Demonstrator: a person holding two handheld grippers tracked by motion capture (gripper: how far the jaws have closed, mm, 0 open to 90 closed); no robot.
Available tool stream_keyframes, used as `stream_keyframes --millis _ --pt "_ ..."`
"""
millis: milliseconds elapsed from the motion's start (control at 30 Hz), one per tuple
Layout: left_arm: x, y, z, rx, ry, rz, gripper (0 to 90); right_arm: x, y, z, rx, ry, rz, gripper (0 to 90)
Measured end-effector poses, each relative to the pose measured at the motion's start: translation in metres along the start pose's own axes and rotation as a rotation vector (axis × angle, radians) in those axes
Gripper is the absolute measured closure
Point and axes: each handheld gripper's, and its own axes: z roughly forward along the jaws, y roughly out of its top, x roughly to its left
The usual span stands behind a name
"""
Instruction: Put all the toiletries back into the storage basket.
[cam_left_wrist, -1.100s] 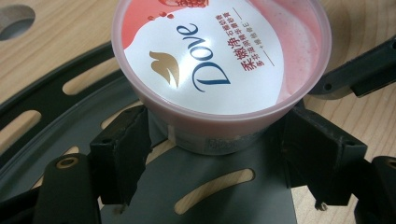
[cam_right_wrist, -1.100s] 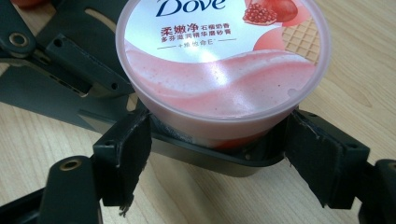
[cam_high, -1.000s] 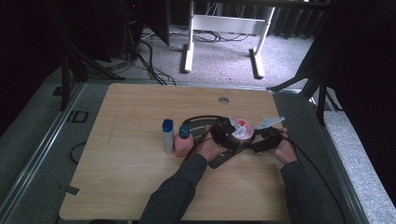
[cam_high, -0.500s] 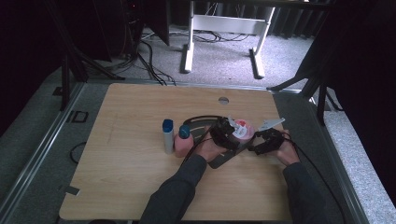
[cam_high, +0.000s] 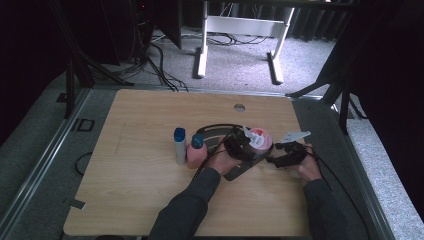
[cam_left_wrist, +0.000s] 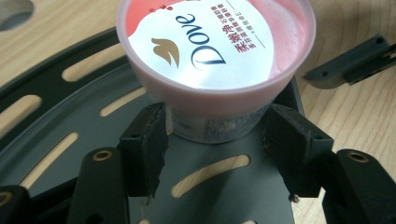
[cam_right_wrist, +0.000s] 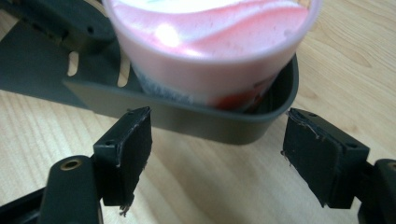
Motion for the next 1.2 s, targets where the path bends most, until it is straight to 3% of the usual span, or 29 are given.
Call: stream_keyframes --millis 200,667,933,1200 --pt "-0.007 -0.003 -0.02 -0.05 -0.021 0.028 41.6 0.018 -0.017 -0.005 -0.016 -0.021 0.012 26.3" --pt "-0.016 -0.029 -0.051 -0.091 -0.077 0.046 42.2 0.059 -0.042 -0.014 -0.059 -0.055 0.047 27.5" --pt "-0.025 -0.047 -0.071 -0.101 -0.09 0.08 44.1 0.07 -0.045 -0.011 -0.092 -0.038 0.079 28.4" --pt "-0.022 -0.065 -0.092 -0.11 -0.089 0.076 47.5 0.073 -0.047 -0.007 -0.081 -0.062 0.077 29.8"
